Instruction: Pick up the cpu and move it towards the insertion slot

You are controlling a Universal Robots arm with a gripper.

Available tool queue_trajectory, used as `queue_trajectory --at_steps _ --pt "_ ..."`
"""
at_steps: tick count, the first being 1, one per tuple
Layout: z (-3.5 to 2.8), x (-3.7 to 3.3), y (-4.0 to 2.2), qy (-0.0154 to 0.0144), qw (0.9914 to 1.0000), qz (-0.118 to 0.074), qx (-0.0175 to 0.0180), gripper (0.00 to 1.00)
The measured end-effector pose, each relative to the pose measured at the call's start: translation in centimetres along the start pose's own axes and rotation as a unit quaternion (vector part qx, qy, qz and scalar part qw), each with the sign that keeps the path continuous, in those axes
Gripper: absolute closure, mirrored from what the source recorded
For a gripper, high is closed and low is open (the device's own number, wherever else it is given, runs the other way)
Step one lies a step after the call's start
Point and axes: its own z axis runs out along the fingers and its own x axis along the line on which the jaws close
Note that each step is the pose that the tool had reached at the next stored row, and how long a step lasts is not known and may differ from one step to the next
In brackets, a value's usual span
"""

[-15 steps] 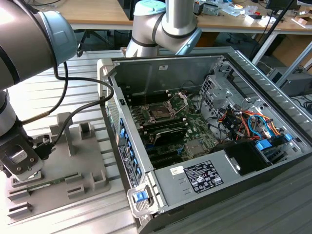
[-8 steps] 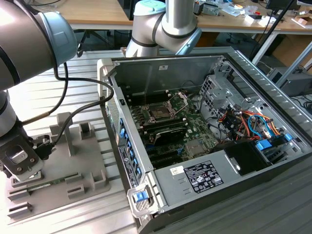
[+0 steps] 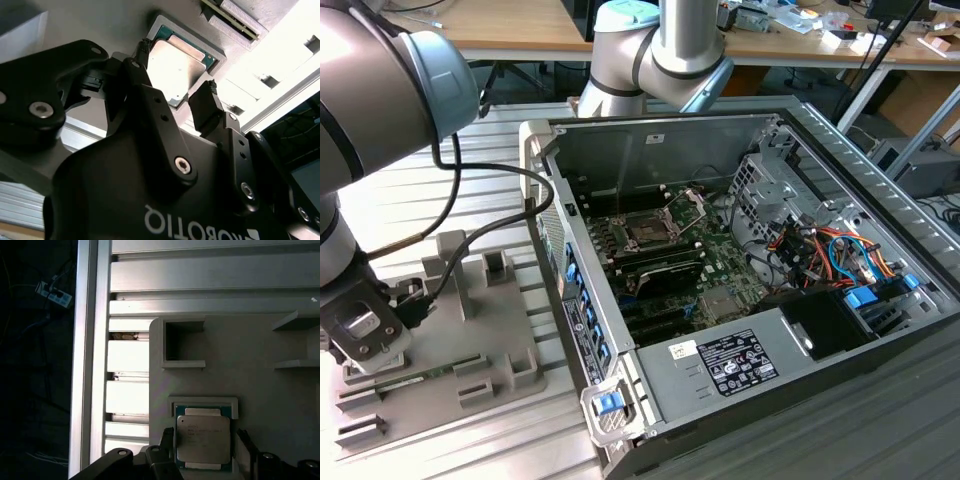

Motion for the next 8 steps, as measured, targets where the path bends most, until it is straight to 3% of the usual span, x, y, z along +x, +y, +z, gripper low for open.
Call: queue_trajectory --at_steps 2,8 --pt "0.07 0.0 0.0 0.0005 0.99995 -0.01 0.0 0.4" --pt "0.55 -0.01 -0.02 0.0006 0.99993 -0.012 0.0 0.4"
